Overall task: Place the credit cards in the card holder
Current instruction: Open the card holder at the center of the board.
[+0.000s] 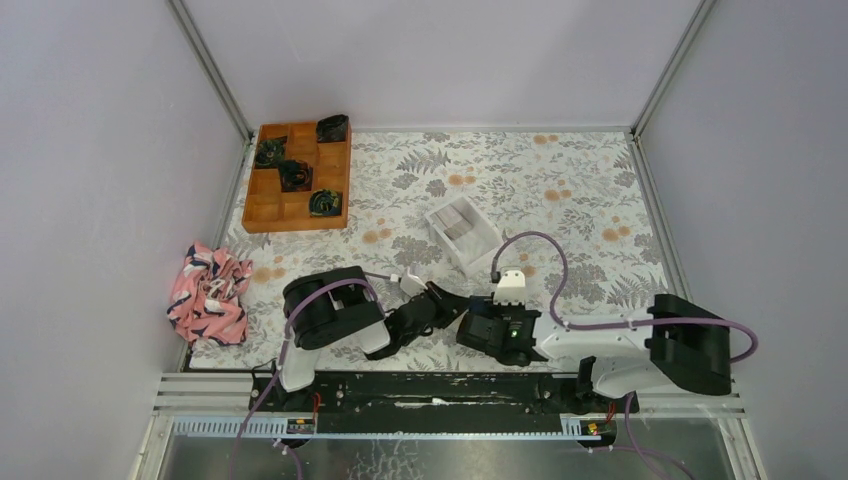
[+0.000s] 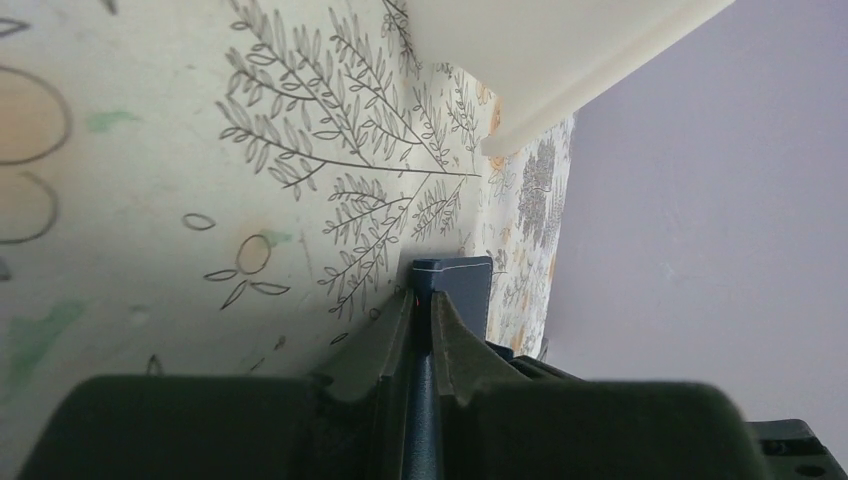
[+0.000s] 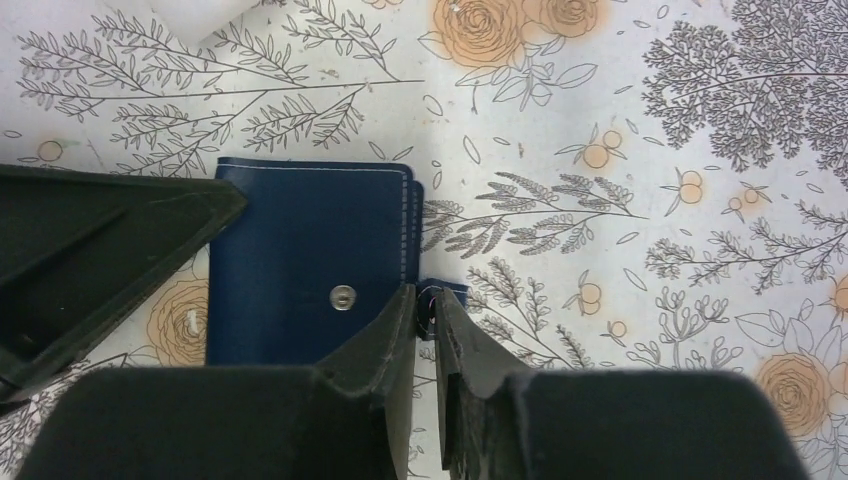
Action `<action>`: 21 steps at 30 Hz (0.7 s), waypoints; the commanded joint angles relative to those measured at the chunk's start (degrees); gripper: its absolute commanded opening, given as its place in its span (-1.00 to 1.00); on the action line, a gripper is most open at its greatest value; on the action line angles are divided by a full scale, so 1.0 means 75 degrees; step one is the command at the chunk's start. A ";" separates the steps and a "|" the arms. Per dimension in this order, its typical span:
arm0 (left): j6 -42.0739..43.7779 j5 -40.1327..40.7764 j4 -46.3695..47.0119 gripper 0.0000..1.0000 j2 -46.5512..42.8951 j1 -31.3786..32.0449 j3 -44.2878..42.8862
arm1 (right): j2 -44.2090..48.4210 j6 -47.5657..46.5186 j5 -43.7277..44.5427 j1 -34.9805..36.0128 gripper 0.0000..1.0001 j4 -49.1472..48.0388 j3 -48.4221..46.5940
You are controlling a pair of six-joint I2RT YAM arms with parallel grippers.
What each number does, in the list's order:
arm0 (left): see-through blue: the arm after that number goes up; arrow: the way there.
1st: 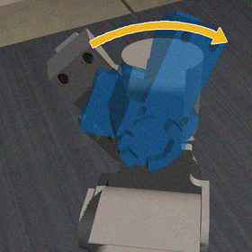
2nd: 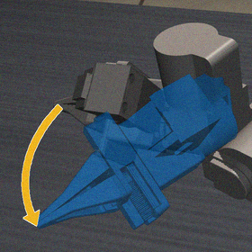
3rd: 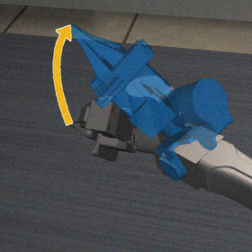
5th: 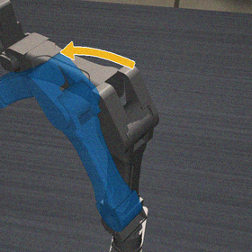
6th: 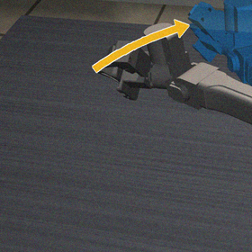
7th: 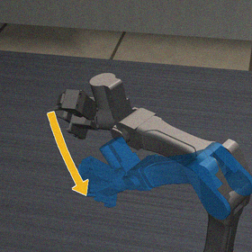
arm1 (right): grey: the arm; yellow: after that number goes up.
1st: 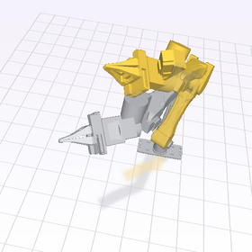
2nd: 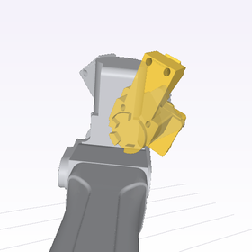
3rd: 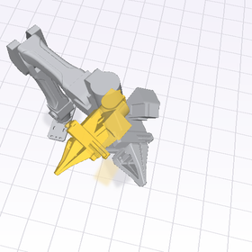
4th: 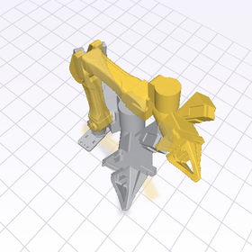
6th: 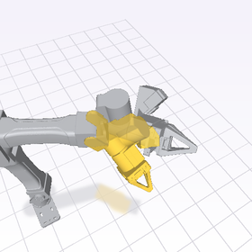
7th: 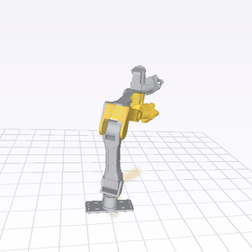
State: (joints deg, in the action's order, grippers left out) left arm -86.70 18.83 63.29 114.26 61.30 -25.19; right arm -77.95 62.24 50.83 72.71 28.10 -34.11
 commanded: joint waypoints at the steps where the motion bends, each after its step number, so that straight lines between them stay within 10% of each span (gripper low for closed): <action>1: 0.0415 0.0074 -0.3831 -0.80 0.0878 -0.0121 0.1052 | 0.0849 0.0094 0.0034 0.0044 -0.75 0.0313 0.0264; 21: 0.0506 0.1244 -0.5135 -0.74 -0.2261 -0.1230 0.1965 | 0.0736 -0.2354 -0.0896 -0.1068 -0.77 -0.2128 -0.0294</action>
State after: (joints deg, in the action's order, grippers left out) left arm -89.84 22.96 53.39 98.13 55.27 -13.30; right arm -69.58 50.22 46.61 66.67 19.05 -33.71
